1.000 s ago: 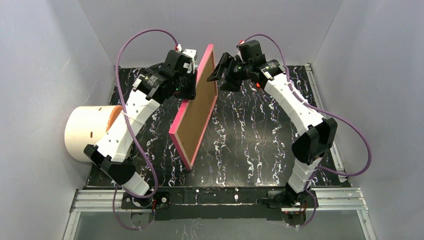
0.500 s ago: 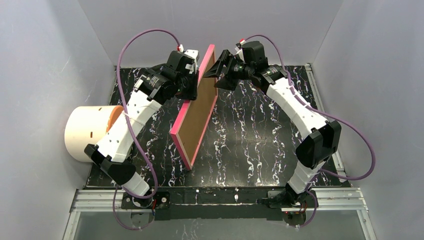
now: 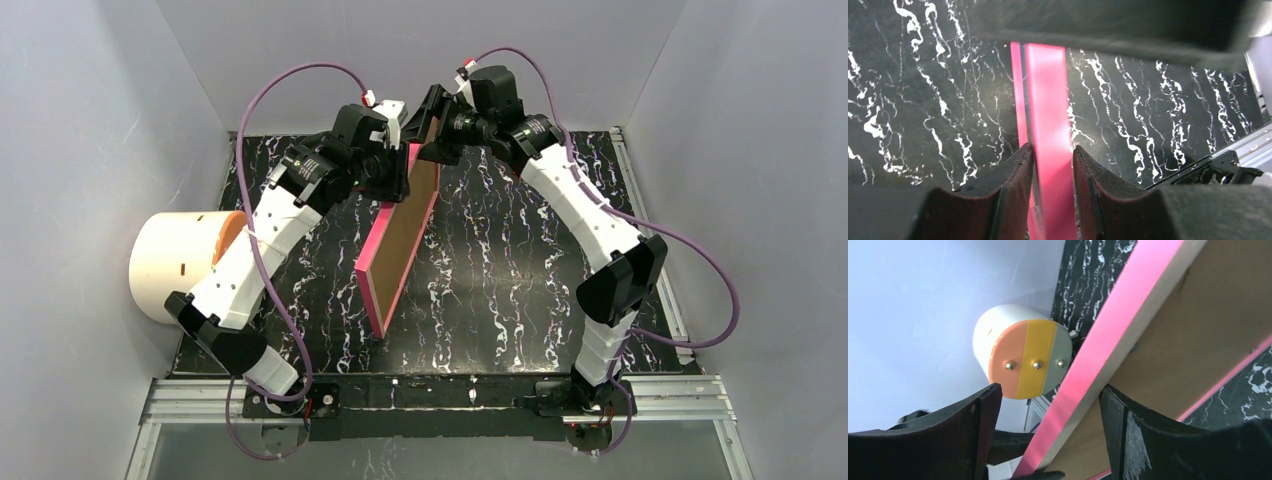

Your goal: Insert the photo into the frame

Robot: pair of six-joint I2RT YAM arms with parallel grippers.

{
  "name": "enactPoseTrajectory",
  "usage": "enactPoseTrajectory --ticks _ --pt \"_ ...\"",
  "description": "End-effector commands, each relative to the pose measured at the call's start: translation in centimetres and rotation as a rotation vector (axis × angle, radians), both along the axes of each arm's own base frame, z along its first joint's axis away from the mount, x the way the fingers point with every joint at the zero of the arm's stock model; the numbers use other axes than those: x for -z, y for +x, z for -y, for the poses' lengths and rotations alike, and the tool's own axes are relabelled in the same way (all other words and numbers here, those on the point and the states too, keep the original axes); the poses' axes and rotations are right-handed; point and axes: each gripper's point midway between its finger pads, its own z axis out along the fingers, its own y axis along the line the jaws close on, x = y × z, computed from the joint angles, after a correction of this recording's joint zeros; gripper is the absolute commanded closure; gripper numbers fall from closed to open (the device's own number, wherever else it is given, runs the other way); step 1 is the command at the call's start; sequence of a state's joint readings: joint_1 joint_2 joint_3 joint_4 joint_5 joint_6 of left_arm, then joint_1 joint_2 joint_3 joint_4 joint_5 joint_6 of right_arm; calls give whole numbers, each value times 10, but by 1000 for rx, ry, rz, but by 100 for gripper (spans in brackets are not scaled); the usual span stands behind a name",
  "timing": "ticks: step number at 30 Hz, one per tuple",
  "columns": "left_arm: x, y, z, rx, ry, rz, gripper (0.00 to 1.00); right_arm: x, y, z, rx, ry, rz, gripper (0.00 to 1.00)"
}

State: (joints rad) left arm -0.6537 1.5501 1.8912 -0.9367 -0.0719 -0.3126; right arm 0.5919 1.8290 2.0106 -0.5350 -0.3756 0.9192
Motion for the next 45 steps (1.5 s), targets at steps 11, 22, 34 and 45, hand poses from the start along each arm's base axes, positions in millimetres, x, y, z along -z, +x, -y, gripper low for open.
enactPoseTrajectory --ticks 11,22,34,45 --pt "-34 -12 11 68 -119 90 35 35 -10 32 84 -276 -35 31" --pt "-81 -33 27 195 -327 237 2 25 -25 69 162 -311 17 36" --pt "-58 5 25 -30 -352 210 2 72 -50 131 257 -368 -132 33" --pt "52 43 32 -213 -203 -69 1 115 -71 178 230 -262 -67 31"
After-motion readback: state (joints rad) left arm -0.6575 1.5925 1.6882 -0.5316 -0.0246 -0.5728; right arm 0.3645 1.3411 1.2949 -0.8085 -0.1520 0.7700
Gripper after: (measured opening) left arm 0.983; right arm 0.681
